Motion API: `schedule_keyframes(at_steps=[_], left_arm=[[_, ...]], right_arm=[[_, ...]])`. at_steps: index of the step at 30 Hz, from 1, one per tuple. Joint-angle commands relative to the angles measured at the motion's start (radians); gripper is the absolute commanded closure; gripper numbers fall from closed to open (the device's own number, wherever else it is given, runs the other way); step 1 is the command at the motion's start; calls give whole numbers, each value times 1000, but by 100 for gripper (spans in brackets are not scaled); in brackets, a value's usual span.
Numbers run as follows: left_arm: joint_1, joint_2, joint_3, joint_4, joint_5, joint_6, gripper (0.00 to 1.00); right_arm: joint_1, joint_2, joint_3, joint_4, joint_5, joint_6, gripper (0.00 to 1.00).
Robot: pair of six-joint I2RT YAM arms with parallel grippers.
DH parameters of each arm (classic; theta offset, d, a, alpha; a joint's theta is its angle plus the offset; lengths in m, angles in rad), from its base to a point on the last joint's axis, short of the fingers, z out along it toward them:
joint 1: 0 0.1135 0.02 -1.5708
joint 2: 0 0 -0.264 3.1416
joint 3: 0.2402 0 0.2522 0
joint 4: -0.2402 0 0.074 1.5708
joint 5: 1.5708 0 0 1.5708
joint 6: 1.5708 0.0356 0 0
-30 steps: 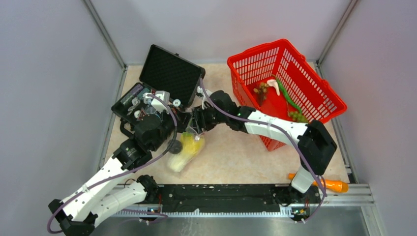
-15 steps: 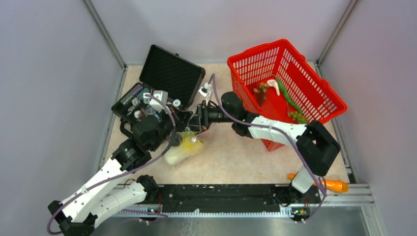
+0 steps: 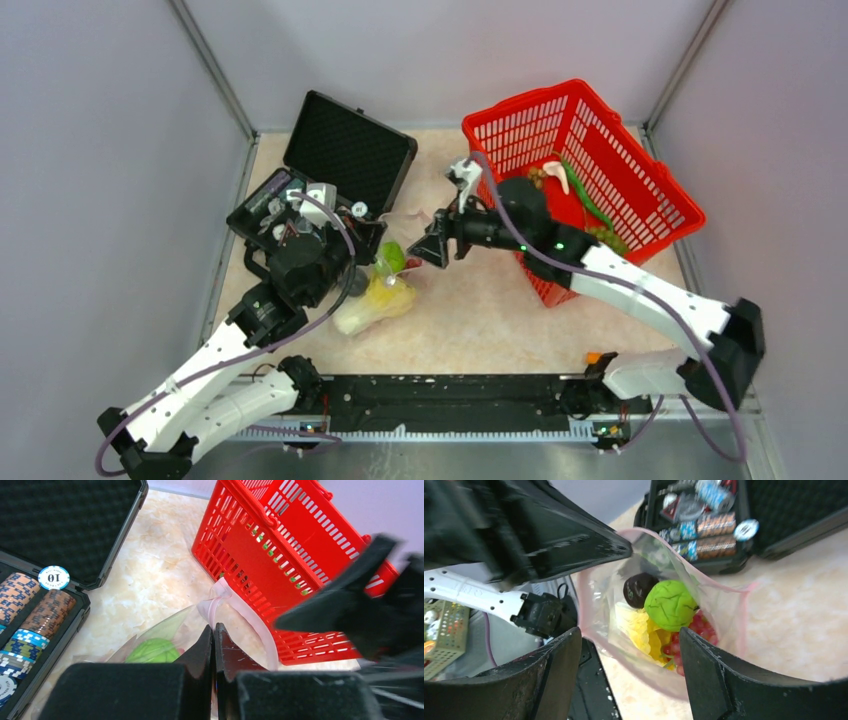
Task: Place the food in the zip-top bag and seal the zipper
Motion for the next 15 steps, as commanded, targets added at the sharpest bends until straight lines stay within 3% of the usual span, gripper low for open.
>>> schedule_keyframes(at_steps=[1, 5, 8, 10, 15], left_arm=[[-2, -4, 18, 51, -40, 22, 100], [-2, 7, 23, 54, -22, 33, 100], [-2, 16, 28, 55, -2, 40, 100], [-2, 20, 31, 48, 16, 43, 100], [-2, 31, 41, 32, 51, 48, 100]], right_arm=[[-2, -195, 2, -124, 138, -142, 30], [-5, -322, -4, -160, 358, -186, 29], [-19, -383, -2, -134, 685, -209, 24], [-87, -361, 61, -182, 817, -215, 24], [-438, -197, 202, -319, 684, -202, 30]])
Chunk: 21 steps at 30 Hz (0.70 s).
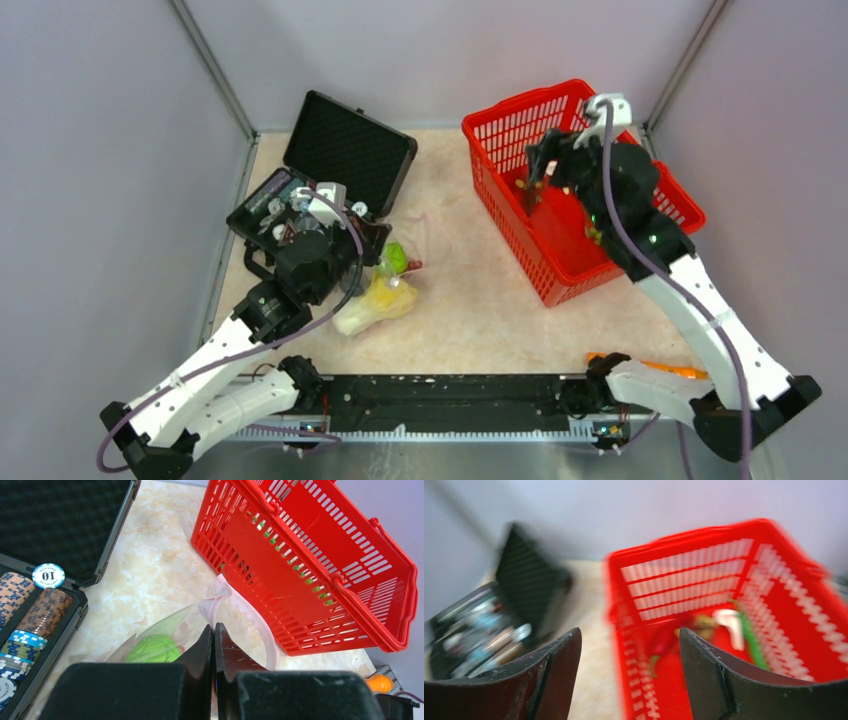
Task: Place the food in the zip-top bag and seal the zipper
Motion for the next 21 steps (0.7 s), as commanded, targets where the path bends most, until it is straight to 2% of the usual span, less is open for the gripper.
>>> schedule_keyframes(at_steps=[1, 5, 8, 11, 21], left_arm=[[-2, 4, 42, 32, 39, 20, 100], [-2, 9, 39, 32, 67, 7, 100], [-2, 8, 38, 26, 85, 6, 100], [-2, 6, 37, 15, 94, 13, 100], [-2, -26, 24, -21, 137, 29, 100]], right_arm=[[-254, 162, 113, -118, 21, -15, 32], [-420, 367, 170, -139, -196, 7, 33], [-470, 523, 234, -175, -336, 3, 27], [-473, 660, 306, -208, -368, -17, 18], [-474, 992, 504, -208, -289, 13, 16]])
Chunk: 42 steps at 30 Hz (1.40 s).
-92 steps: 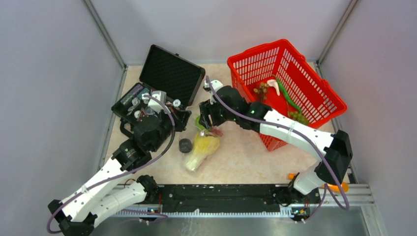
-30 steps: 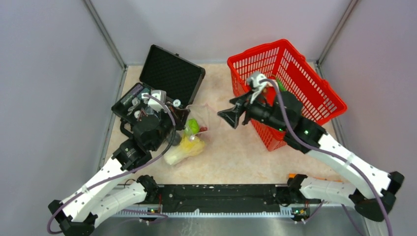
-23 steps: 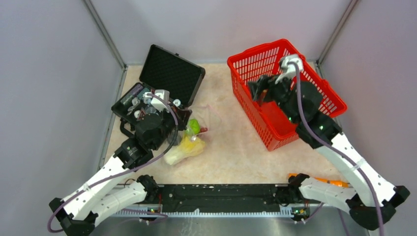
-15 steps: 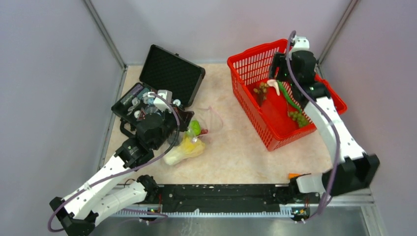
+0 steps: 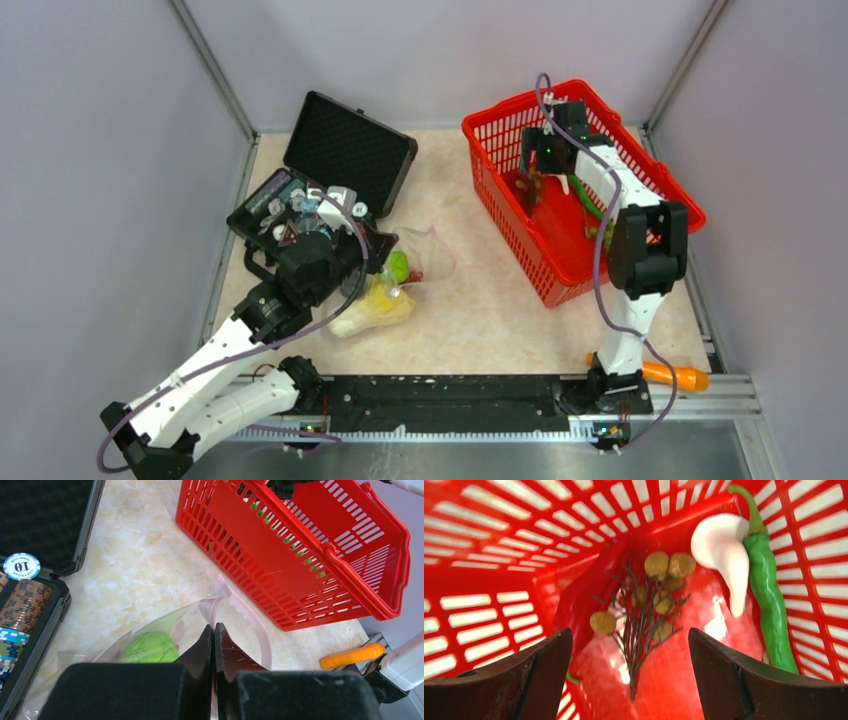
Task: Place the food in the zip-top bag and seal the zipper
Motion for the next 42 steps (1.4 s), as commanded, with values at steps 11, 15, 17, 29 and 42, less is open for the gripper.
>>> schedule_keyframes(at_steps=[11, 15, 17, 29, 42], left_arm=[[-1, -58, 15, -1, 28, 11, 100], [-1, -58, 14, 0, 25, 8, 100], [-1, -53, 15, -1, 29, 6, 100], [-1, -44, 16, 3, 33, -5, 100], [-1, -18, 17, 13, 45, 0, 100]], right_arm=[[4, 334, 292, -61, 56, 49, 20], [3, 331, 246, -16, 93, 62, 38], [3, 313, 213, 6, 106, 63, 48], [1, -18, -155, 199, 108, 42, 86], [0, -414, -522, 285, 93, -6, 87]])
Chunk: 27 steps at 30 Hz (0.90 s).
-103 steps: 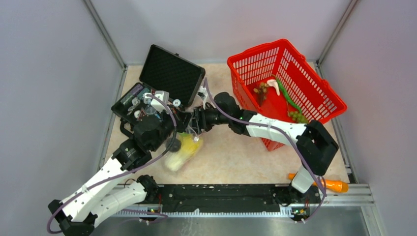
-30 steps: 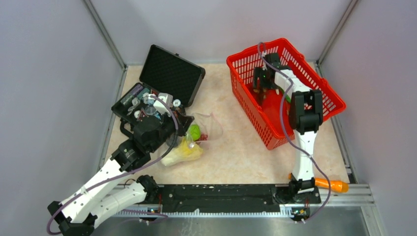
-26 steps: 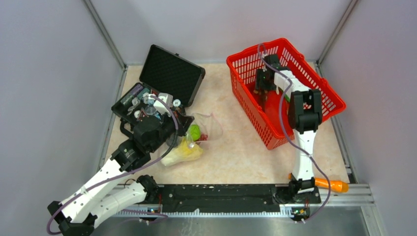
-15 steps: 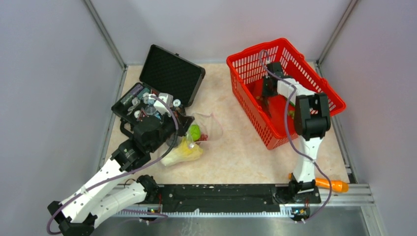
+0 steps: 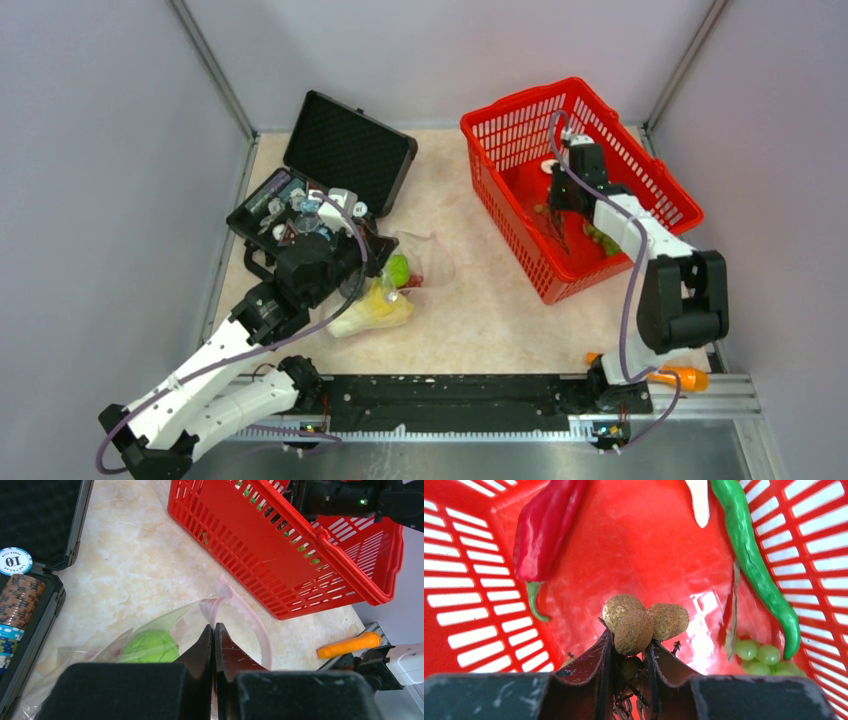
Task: Place the food in the zip-top bag and seal the zipper
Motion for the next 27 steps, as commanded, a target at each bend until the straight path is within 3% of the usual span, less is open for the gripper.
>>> schedule_keyframes(at_steps=[1, 5, 8, 10, 22, 27], left_arm=[[-1, 5, 17, 48, 6, -3, 100], [-1, 5, 17, 50, 2, -6, 100], [-1, 8, 15, 53, 2, -9, 100], [-1, 15, 17, 53, 3, -10, 100], [-1, 35, 33, 55, 18, 2, 100], [-1, 45, 41, 57, 38, 11, 100]], right_arm=[[1, -137, -94, 117, -5, -12, 86], [1, -250, -200, 224, 15, 6, 87], [-1, -348, -311, 402, 34, 27, 87], [-1, -402, -363, 471, 29, 38, 100], [-1, -574, -369, 526, -36, 49, 100], [-2, -682, -349, 558, -203, 21, 100]])
